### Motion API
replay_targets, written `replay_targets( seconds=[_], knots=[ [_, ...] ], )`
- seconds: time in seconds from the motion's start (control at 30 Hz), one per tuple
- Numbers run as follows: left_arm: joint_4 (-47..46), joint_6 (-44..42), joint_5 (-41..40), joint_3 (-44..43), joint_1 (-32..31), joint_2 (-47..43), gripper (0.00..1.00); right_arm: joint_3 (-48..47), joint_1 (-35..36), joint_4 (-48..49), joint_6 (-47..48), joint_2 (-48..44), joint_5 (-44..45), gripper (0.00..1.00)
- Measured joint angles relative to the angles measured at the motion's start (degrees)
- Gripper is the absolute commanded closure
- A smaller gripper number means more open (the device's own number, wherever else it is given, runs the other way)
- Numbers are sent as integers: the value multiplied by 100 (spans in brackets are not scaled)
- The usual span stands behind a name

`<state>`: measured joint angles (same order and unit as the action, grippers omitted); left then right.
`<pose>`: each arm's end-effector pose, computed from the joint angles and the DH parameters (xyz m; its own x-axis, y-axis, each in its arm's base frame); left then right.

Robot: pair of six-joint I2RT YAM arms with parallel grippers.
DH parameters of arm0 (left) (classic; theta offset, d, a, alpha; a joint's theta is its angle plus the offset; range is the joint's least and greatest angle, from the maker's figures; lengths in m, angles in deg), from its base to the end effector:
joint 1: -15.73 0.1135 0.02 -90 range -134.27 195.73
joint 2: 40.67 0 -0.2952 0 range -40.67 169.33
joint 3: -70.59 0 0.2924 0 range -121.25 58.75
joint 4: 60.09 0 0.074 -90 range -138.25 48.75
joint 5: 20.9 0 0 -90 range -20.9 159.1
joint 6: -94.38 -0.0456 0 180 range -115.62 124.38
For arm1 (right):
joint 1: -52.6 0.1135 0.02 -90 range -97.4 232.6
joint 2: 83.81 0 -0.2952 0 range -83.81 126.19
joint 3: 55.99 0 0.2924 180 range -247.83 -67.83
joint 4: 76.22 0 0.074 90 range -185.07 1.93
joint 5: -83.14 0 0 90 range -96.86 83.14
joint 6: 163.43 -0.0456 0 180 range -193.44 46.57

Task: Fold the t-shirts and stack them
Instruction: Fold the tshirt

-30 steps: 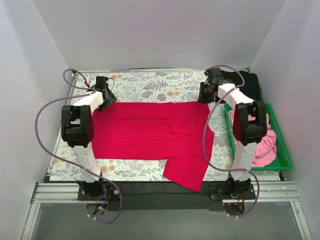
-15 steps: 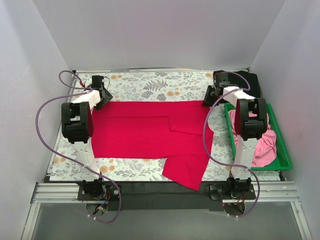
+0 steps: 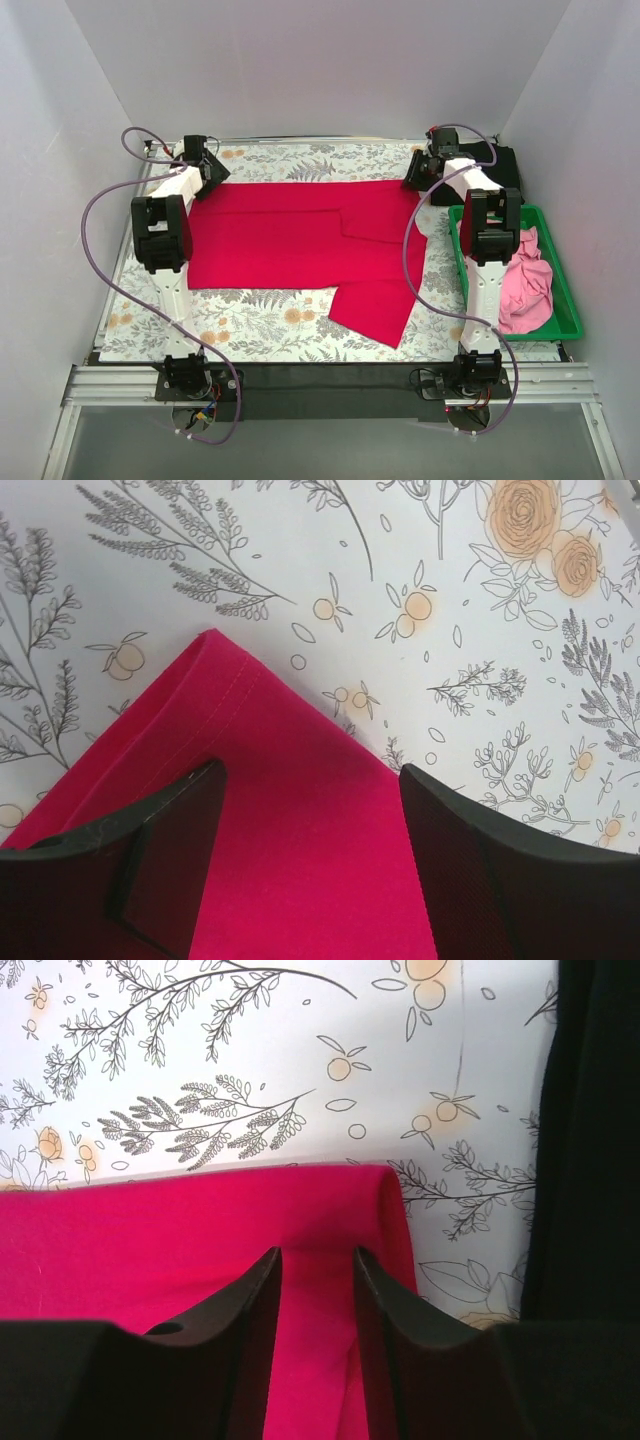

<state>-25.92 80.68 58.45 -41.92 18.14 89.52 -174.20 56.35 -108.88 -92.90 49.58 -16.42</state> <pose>0.5616 0.0321 0.1568 -0.0351 -0.9571 -0.2875 -0.8001 0.1993 -0.5657 0.5831 0.0458 0.1633 -0.7560 0.2798 -0.5918 0.0809 0.9370 0.3398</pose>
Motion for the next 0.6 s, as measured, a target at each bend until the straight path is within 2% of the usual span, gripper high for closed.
replay_targets(
  seconds=[0.17,0.27,0.3,0.37,0.5,0.6],
  knots=[
    [245,-175,13,-142,9,-55,30,-46,-39,-164,278,-131,44,59],
    [428,-203,-177,297,24,-623,28,306,-52,-352,409,-675,46,57],
    [487,-177,-254,577,28,-975,20,546,-52,-356,452,-994,55,57],
    [748,-61,-448,1244,35,-1915,14,1086,-39,-435,496,-1679,94,56],
    [1086,275,-772,2391,48,-3687,14,2483,160,-579,599,-3375,317,53],
    [1364,616,-992,3294,55,-4782,14,3331,365,-778,645,-4238,444,51]
  ],
)
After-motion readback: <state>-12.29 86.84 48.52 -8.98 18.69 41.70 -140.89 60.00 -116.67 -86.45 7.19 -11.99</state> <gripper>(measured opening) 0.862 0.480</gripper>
